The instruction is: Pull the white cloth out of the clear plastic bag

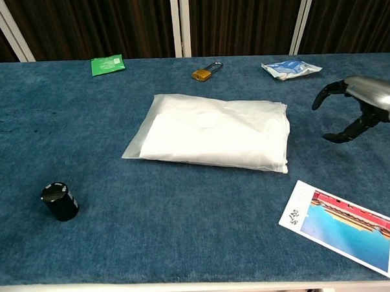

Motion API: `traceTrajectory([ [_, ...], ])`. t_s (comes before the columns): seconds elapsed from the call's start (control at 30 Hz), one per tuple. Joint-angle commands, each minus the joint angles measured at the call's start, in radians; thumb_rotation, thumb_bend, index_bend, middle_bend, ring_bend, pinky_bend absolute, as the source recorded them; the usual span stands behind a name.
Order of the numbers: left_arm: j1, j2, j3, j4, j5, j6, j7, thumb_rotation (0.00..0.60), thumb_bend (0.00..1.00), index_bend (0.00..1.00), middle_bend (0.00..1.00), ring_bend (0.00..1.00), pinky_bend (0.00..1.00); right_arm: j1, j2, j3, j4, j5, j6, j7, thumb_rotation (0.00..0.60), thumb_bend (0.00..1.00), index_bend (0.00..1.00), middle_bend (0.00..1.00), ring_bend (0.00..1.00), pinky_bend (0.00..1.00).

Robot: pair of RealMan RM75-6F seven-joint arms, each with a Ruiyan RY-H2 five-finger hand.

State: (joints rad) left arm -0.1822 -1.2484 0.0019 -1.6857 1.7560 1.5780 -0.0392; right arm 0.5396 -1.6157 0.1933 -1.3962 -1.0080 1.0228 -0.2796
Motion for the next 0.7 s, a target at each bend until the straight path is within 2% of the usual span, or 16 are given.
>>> traceTrajectory([
  [0.03, 0.003, 0.002, 0.000, 0.003, -0.002, 0.004, -0.004, 0.600, 0.17, 0.30, 0.22, 0.15, 0.21, 0.047, -0.082, 0.036, 0.067, 0.041, -0.015, -0.036, 0.600, 0.26, 0.35, 0.16, 0.00, 0.14],
  [0.3, 0.008, 0.001, 0.002, 0.018, -0.012, 0.006, -0.019, 0.600, 0.17, 0.30, 0.22, 0.15, 0.21, 0.104, -0.191, 0.078, 0.154, 0.077, -0.049, -0.025, 0.600, 0.29, 0.37, 0.17, 0.00, 0.14],
  [0.7, 0.017, 0.002, -0.001, 0.035, -0.017, 0.023, -0.043, 0.600, 0.17, 0.30, 0.22, 0.15, 0.21, 0.126, -0.306, 0.139, 0.281, 0.096, -0.065, 0.100, 0.600, 0.33, 0.45, 0.19, 0.00, 0.13],
])
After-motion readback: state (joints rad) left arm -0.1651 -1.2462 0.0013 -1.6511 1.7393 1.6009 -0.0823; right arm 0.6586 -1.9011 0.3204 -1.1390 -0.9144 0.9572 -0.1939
